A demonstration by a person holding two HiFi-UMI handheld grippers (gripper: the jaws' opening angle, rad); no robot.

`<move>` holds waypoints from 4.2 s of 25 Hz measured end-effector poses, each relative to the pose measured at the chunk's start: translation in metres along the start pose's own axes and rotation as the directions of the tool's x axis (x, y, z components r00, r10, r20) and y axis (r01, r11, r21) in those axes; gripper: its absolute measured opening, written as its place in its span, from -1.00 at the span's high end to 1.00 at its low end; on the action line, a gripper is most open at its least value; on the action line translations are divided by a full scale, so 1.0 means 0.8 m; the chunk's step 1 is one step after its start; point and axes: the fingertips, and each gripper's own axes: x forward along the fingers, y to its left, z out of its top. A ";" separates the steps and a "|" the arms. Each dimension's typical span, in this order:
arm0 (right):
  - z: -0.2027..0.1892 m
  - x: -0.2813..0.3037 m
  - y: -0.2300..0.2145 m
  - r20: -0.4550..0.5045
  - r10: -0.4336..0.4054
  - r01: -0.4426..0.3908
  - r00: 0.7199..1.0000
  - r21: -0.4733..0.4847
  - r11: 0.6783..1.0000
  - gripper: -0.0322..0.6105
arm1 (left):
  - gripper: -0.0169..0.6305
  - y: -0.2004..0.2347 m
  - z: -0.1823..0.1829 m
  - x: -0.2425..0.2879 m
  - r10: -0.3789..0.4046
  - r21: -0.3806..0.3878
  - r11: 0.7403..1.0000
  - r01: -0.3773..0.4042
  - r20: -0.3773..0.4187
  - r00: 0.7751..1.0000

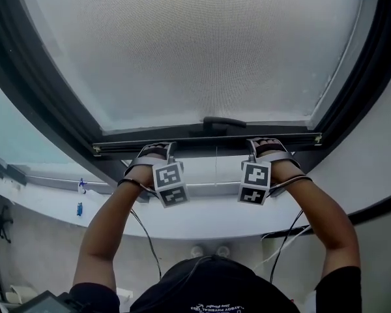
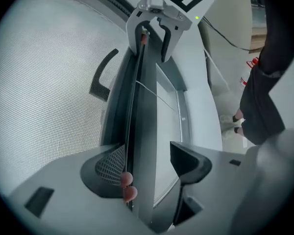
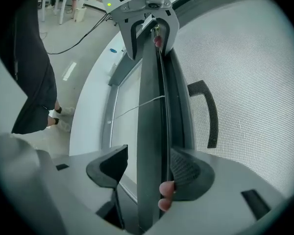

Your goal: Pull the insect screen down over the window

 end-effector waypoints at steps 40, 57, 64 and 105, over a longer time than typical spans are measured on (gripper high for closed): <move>-0.011 0.018 -0.002 -0.082 -0.002 0.000 0.997 -0.026 1.000 0.05 | 0.07 -0.005 0.005 0.000 -0.050 0.014 0.999 0.051 -0.038 0.998; -0.008 0.026 -0.019 -0.054 -0.103 0.102 0.993 -0.017 0.995 0.29 | 0.21 0.011 0.006 0.005 0.048 -0.011 0.999 -0.048 0.009 0.999; -0.005 0.019 -0.021 -0.051 -0.065 0.064 0.997 -0.016 0.998 0.29 | 0.21 0.011 0.001 0.006 0.053 -0.044 0.998 -0.053 -0.008 0.999; 0.038 -0.212 0.031 0.319 -0.652 -0.025 0.687 0.908 0.418 0.89 | 0.94 -0.048 0.019 -0.232 0.663 -0.932 0.364 0.000 0.259 0.703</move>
